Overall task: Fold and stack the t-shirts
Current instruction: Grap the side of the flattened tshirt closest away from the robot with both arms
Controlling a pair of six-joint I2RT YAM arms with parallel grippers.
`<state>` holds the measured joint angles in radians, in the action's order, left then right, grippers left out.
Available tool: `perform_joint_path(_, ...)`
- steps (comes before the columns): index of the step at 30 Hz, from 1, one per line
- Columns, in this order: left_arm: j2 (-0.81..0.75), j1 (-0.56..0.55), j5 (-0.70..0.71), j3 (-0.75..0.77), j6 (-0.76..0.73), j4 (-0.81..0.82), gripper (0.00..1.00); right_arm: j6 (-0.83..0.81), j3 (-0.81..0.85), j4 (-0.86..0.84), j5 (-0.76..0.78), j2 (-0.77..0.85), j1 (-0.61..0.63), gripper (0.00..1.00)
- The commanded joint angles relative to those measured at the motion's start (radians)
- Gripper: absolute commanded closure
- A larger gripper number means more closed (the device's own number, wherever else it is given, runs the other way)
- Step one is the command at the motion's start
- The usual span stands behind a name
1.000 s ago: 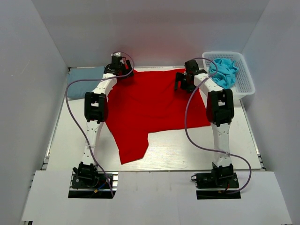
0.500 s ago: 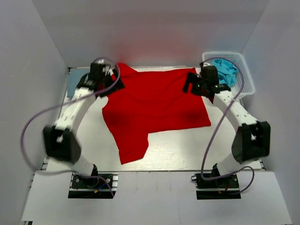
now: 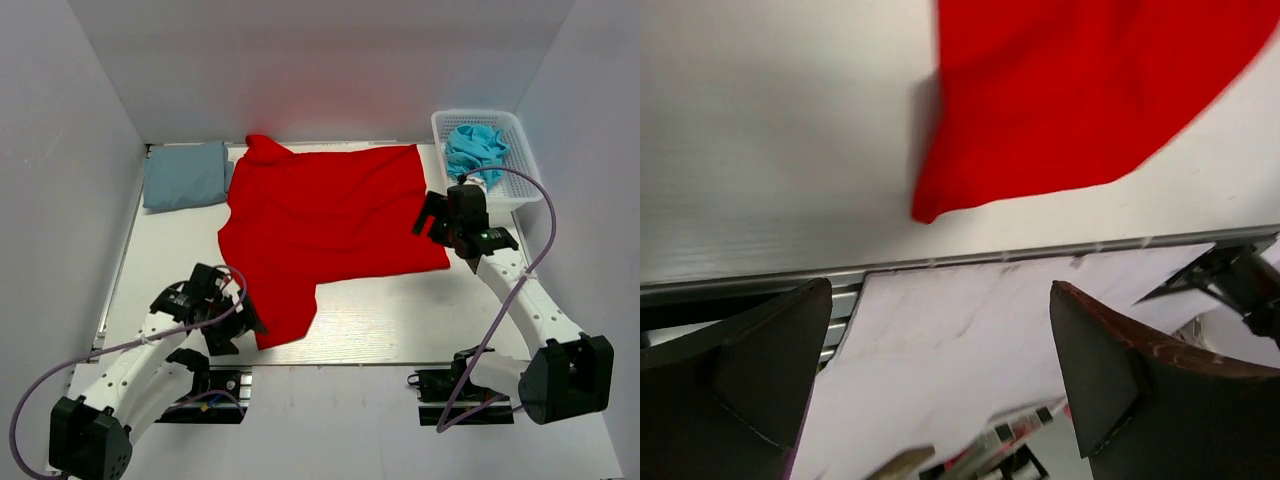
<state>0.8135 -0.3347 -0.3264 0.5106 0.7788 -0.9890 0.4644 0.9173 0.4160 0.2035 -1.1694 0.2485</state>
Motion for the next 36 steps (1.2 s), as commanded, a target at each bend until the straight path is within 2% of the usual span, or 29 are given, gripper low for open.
perform_joint_path(1, -0.007, -0.023, -0.091, -0.075, 0.069, 0.079, 0.0, 0.031, -0.014, 0.041, 0.069, 0.025, -0.006, 0.09)
perform_joint_path(6, 0.119, -0.064, 0.047, -0.018, 0.06, 0.079, 0.02, 0.042, -0.023, 0.053, 0.102, 0.042, -0.009, 0.09)
perform_joint_path(9, 0.185, -0.108, 0.076, -0.009, 0.072, 0.162, 0.06, 0.054, -0.026, 0.049, 0.096, 0.054, -0.018, 0.09)
perform_joint_path(13, 0.248, -0.15, 0.196, 0.029, 0.083, 0.162, 0.12, 0.06, -0.029, 0.056, 0.106, 0.054, -0.011, 0.09)
perform_joint_path(16, 0.28, -0.184, 0.205, 0.029, 0.103, 0.197, 0.18, 0.065, -0.034, 0.052, 0.105, 0.051, -0.012, 0.09)
perform_joint_path(18, 0.311, -0.213, 0.205, 0.02, 0.112, 0.237, 0.24, 0.074, -0.04, 0.052, 0.108, 0.045, -0.012, 0.09)
perform_joint_path(20, 0.337, -0.23, 0.193, 0.02, 0.112, 0.256, 0.37, 0.077, -0.051, 0.055, 0.123, 0.043, -0.015, 0.09)
perform_joint_path(26, 0.4, -0.29, 0.208, 0.032, 0.112, 0.247, 0.56, 0.138, -0.099, 0.061, 0.169, 0.053, -0.025, 0.09)
perform_joint_path(29, 0.389, -0.3, 0.208, 0.023, 0.125, 0.247, 0.79, 0.151, -0.133, 0.066, 0.203, 0.053, -0.034, 0.09)
perform_joint_path(30, 0.379, -0.3, 0.208, 0.023, 0.125, 0.23, 0.98, 0.157, -0.144, 0.067, 0.206, 0.05, -0.043, 0.09)
perform_joint_path(34, 0.322, -0.3, 0.197, 0.042, 0.125, 0.193, 1.0, 0.139, -0.167, 0.04, 0.223, 0.002, -0.063, 0.09)
perform_joint_path(36, 0.297, -0.3, 0.188, 0.054, 0.125, 0.182, 1.0, 0.14, -0.167, 0.024, 0.192, -0.05, -0.066, 0.15)
